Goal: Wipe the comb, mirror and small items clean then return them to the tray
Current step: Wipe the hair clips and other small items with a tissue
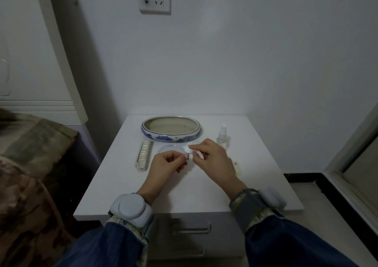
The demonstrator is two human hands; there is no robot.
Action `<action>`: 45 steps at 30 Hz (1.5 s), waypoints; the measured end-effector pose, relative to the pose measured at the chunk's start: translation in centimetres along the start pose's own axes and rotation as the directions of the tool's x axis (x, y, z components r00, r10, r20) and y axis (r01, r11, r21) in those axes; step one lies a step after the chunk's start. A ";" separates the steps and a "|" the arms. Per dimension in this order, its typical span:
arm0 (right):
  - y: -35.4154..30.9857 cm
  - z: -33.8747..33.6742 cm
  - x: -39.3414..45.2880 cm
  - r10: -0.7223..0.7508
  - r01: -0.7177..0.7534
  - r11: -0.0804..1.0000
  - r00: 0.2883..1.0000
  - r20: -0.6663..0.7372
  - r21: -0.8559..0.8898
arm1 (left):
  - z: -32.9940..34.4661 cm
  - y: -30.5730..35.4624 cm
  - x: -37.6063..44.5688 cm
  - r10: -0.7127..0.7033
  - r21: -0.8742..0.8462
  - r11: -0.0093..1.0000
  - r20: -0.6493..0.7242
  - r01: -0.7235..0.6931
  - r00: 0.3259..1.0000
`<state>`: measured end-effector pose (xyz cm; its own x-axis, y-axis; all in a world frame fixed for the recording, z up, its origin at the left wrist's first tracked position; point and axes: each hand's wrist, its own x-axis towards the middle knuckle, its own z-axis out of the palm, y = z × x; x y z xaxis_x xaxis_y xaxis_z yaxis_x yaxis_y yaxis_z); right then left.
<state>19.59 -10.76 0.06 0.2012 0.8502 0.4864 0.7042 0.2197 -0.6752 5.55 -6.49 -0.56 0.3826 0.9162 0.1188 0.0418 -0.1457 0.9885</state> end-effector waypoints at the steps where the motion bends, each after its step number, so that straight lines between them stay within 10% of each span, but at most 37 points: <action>1: 0.2 0.0 0.0 0.019 -0.020 1.000 0.999 -0.031 -0.013 | 0.1 0.0 0.0 0.001 -0.003 1.000 0.002 -0.001 1.000; 6: 0.7 -0.7 0.4 0.329 -0.301 0.934 0.934 -0.138 0.191 | -0.1 0.3 0.1 -0.004 -0.082 0.997 -0.005 0.004 1.000; 13: 0.8 -1.1 0.9 0.577 -0.463 0.571 0.814 0.070 0.678 | 0.0 0.3 0.3 -0.023 -0.163 0.986 -0.006 0.022 1.000; 21: 1.4 -1.2 1.0 0.544 -0.457 0.437 0.820 0.177 0.775 | -0.1 0.4 0.3 0.009 -0.173 0.985 -0.060 -0.019 0.998; 28: 1.2 -1.6 0.6 0.221 -0.461 0.488 0.886 0.407 0.741 | -0.1 0.1 0.3 0.128 -0.036 0.991 -0.073 -0.131 0.989; 31: 1.0 -1.6 0.8 0.349 -0.485 0.284 0.856 0.382 0.827 | -0.1 -0.2 0.3 0.176 0.033 0.984 -0.046 -0.175 0.983; 45: -0.1 -1.7 0.3 0.455 -0.609 0.380 0.778 0.433 0.696 | -0.3 -0.2 0.2 0.235 0.123 0.964 0.018 -0.235 0.972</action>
<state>20.72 -11.34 1.25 0.1820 0.9687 -0.1686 -0.3289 -0.1016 -0.9389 5.37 -6.17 -0.73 0.3985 0.8494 0.3460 0.0638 -0.4020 0.9134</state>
